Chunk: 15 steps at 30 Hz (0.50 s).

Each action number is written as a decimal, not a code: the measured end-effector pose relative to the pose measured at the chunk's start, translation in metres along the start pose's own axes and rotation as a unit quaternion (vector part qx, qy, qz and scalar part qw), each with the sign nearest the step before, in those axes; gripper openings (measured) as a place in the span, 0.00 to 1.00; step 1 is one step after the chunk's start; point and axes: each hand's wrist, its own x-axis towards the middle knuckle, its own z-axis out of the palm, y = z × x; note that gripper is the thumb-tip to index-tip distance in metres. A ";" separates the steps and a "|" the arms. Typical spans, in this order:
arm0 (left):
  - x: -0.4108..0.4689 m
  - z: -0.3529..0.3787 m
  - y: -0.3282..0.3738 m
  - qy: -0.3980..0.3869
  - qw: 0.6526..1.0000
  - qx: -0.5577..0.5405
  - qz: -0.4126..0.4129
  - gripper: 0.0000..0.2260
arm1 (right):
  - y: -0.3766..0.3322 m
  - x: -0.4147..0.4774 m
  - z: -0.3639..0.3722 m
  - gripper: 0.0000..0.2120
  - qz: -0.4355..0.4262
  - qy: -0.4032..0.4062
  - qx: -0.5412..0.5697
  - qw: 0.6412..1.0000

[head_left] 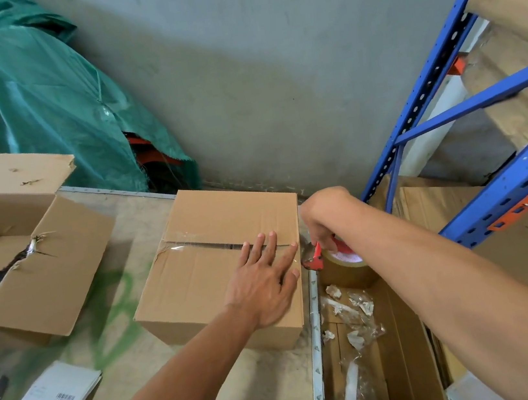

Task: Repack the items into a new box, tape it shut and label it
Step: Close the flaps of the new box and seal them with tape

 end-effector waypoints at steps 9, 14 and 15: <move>0.002 -0.001 0.001 -0.005 1.000 0.001 0.003 0.26 | -0.008 -0.001 -0.011 0.12 0.020 -0.019 -0.046 0.999; -0.001 0.000 -0.001 0.000 1.000 -0.002 0.007 0.26 | -0.005 0.011 0.012 0.15 0.010 -0.019 -0.011 1.000; -0.002 0.000 -0.001 0.004 1.000 -0.003 0.005 0.26 | -0.004 0.013 0.027 0.18 0.005 -0.018 -0.006 1.000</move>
